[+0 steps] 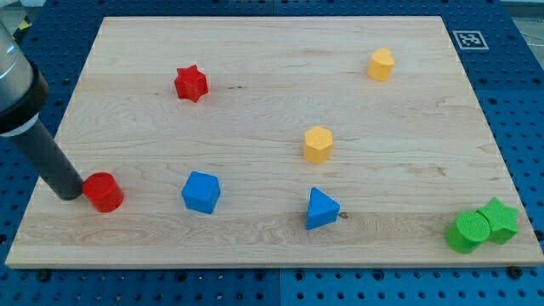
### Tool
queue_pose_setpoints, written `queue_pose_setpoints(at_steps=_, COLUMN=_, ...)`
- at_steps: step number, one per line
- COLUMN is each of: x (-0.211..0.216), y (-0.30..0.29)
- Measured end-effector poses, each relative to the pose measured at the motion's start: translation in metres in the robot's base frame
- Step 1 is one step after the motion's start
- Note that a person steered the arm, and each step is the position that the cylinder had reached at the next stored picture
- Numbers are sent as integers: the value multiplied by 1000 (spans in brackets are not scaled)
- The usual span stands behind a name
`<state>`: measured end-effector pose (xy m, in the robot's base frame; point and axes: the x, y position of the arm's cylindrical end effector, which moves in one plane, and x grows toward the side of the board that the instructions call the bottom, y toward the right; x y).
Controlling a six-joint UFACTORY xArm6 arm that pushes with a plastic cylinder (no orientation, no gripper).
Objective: Push the red circle towards bottom center side of the board
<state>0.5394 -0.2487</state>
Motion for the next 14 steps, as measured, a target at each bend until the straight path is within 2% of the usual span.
queue_pose_setpoints(at_steps=2, x=0, y=4)
queue_pose_setpoints(at_steps=5, x=16, y=45)
queue_pose_setpoints(at_steps=14, x=16, y=170)
